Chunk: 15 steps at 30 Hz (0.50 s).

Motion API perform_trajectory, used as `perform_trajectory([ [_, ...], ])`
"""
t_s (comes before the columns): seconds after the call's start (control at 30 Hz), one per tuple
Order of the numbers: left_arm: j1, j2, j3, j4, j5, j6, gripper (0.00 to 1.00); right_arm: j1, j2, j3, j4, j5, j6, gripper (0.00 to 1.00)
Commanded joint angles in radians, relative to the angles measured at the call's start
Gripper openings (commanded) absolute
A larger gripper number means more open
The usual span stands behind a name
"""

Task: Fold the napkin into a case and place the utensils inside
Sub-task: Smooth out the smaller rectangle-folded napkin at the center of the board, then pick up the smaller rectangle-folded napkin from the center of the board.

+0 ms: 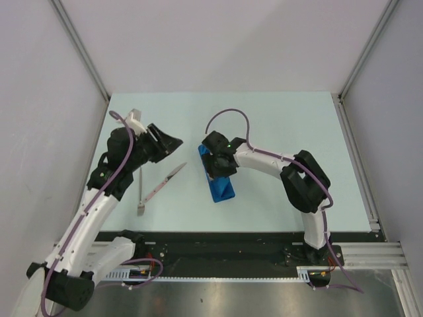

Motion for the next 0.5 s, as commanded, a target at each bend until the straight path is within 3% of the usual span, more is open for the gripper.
perform_trajectory([
  [0.0, 0.001, -0.071, -0.044, -0.122, -0.064, -0.036, 0.52, 0.046, 0.075, 0.101, -0.119, 0.174, 0.003, 0.66],
  [0.47, 0.001, -0.095, -0.047, -0.163, -0.008, 0.015, 0.51, 0.158, 0.271, 0.319, -0.222, 0.286, 0.040, 0.67],
])
